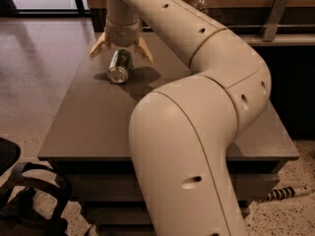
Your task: Place green can upright
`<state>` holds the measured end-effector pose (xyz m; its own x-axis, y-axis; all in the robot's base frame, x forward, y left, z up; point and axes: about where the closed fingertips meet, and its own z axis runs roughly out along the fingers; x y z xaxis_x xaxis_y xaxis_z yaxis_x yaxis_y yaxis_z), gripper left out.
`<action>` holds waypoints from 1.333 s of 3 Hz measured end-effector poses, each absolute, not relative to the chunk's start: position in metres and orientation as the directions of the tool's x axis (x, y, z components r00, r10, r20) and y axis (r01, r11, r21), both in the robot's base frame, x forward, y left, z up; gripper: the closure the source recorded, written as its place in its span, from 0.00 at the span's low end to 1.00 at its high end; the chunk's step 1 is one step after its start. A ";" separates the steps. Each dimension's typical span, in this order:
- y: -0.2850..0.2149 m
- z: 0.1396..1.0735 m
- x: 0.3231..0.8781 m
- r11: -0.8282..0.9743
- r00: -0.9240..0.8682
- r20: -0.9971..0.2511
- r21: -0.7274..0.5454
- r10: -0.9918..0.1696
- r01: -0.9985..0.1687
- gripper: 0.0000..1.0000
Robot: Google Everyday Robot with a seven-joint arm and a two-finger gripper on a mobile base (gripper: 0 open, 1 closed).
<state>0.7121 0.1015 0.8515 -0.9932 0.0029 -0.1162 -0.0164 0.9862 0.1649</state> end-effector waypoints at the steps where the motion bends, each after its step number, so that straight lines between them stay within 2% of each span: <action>1: 0.111 0.855 0.726 0.990 -0.994 -0.109 0.136 -0.027 -0.042 0.00; 2: 0.125 0.856 0.742 0.986 -0.989 -0.133 0.138 -0.071 -0.090 0.00; 3: 0.133 0.857 0.755 0.982 -0.983 -0.174 0.161 -0.067 -0.096 0.22; 4: 0.139 0.854 0.763 0.979 -0.978 -0.197 0.177 -0.063 -0.099 0.54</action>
Offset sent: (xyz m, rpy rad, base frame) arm 0.0480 0.0137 0.0293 -0.1163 0.0910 0.1351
